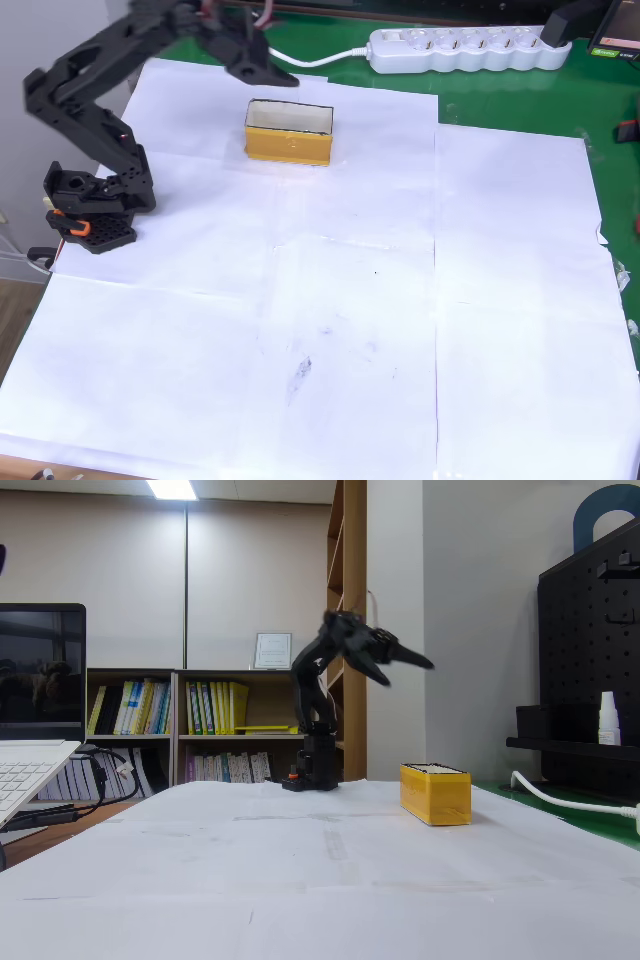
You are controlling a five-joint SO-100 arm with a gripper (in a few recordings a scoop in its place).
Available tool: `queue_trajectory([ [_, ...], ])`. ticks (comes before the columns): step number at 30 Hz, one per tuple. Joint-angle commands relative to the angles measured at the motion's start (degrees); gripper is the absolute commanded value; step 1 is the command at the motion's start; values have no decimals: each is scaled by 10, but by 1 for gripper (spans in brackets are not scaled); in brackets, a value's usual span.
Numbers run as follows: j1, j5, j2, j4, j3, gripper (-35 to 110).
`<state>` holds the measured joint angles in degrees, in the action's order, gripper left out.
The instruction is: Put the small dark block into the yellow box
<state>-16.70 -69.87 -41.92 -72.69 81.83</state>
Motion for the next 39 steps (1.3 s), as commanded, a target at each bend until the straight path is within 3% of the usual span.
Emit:
queue_trajectory([
  [1,42,-28,96,1,-87,0],
  [10,150,-120,330,97,-518,0],
  [16,172,-157,460,78,-704,0],
  [21,172,-157,484,70,-758,0],
  [28,165,-150,524,-43,-758,0],
  [39,164,-150,525,-127,-758,0],
])
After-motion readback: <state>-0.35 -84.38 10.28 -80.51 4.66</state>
